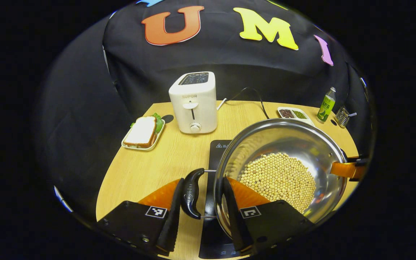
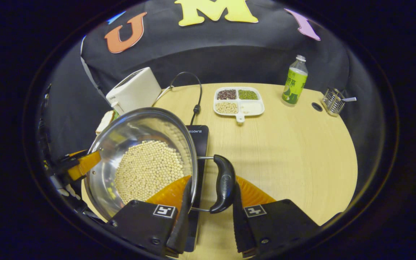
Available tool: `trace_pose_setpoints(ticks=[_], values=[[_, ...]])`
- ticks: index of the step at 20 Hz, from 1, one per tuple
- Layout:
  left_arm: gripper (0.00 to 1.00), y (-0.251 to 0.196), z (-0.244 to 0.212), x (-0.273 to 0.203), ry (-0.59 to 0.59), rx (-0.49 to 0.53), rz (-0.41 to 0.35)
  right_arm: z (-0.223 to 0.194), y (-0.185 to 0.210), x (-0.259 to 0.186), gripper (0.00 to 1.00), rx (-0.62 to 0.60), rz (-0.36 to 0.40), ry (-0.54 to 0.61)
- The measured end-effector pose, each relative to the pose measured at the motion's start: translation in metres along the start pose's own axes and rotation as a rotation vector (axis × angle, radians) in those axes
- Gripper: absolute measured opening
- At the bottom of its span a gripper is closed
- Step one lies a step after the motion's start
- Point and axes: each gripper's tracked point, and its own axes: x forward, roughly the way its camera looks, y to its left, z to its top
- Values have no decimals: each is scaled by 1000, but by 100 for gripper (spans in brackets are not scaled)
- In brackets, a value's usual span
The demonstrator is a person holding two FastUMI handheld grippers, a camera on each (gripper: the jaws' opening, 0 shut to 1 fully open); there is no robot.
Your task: First push the handle of the pot to place it horizontally, then grasp the pot with both hands and set it on the induction cooktop.
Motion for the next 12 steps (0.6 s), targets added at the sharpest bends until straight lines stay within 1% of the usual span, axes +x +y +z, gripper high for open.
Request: trace_pose_setpoints(ticks=[6,12], values=[[59,1,-3,-3,-22,7,7,0,-1,1,53,3,-3,-28],[61,1,-3,-4,-18,14,7,1,-1,1,57,4,10,-64]])
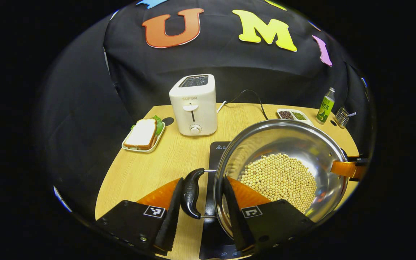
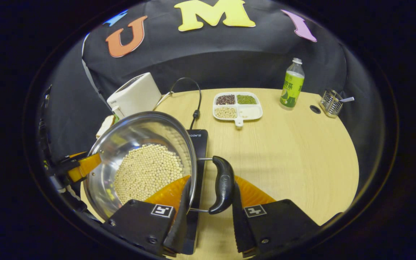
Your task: First push the handle of the pot to place it horizontally, then grasp the pot with both hands and set it on the induction cooktop.
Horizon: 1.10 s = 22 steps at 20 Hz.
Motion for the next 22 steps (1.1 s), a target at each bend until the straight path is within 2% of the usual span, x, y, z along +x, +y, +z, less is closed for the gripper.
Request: trace_pose_setpoints(ticks=[5,9,11,12,13,14,15,16,17,18,20,22], values=[[68,-2,0,1,-8,44,-5,3,-1,1,58,11,5,-29],[68,-1,4,4,-6,54,-11,1,0,-1,58,46,-12,-29],[70,2,10,1,-23,55,12,0,0,-2,58,36,-12,-24],[70,6,21,-3,-67,57,34,1,2,-4,64,45,4,-36],[75,9,32,-9,-122,66,52,6,0,-7,68,47,8,-55],[90,10,40,-14,-147,80,54,15,-3,-11,67,33,8,-90],[98,7,42,-19,-160,88,47,29,-4,-19,67,-7,8,-146],[98,6,45,-23,-173,96,45,38,-4,-24,69,-51,3,-184],[97,9,46,-29,-182,101,63,46,-2,-32,75,-96,-1,-213],[97,9,49,-32,-193,97,67,52,2,-39,89,-138,11,-234],[97,-1,54,-44,-212,80,55,59,11,-54,94,-160,41,-272],[97,-9,57,-55,-228,84,41,63,9,-65,94,-190,37,-301]])
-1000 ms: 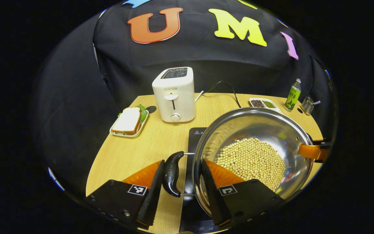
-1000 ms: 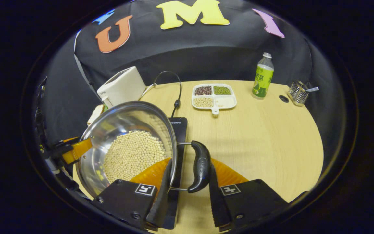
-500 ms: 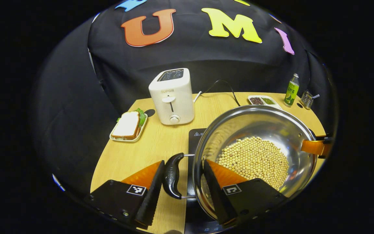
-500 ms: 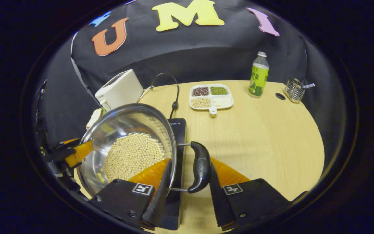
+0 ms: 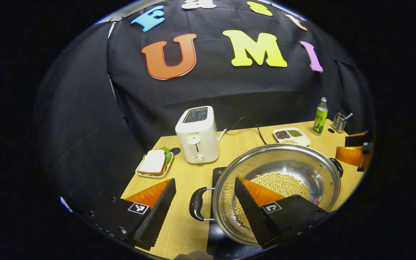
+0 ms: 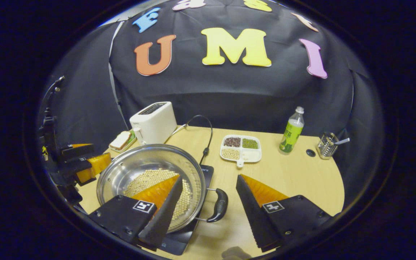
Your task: First push the handle of the pot to place it horizontally, then grasp the pot with both hands and set it on the induction cooktop.
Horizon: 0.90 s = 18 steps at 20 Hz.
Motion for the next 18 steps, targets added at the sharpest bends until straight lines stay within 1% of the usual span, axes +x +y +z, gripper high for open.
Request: trace_pose_setpoints(ticks=[3,10,13,18], values=[[97,-11,13,-15,-40,0,-8,7,-5,-11,94,-26,-6,-26],[97,-38,49,-60,-129,-20,-13,22,-29,-52,94,-26,-17,-82],[97,-56,63,-80,-162,-29,-21,34,-45,-80,94,-35,-24,-128],[97,-93,104,-124,-247,-33,-33,59,-83,-138,94,-34,-41,-219]])
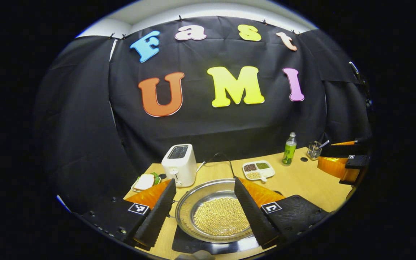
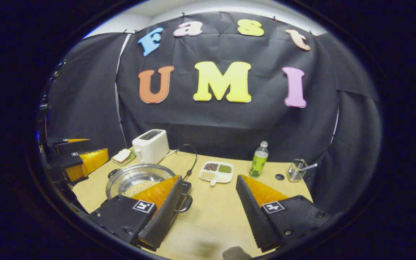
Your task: First push the handle of the pot to place it horizontally, then grasp the pot with both hands and set it on the induction cooktop.
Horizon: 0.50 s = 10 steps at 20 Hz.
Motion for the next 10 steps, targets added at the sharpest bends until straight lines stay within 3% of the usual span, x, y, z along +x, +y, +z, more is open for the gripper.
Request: trace_pose_setpoints(ticks=[10], values=[[96,-94,93,-75,-175,-39,-27,75,-108,-105,96,38,-48,-183]])
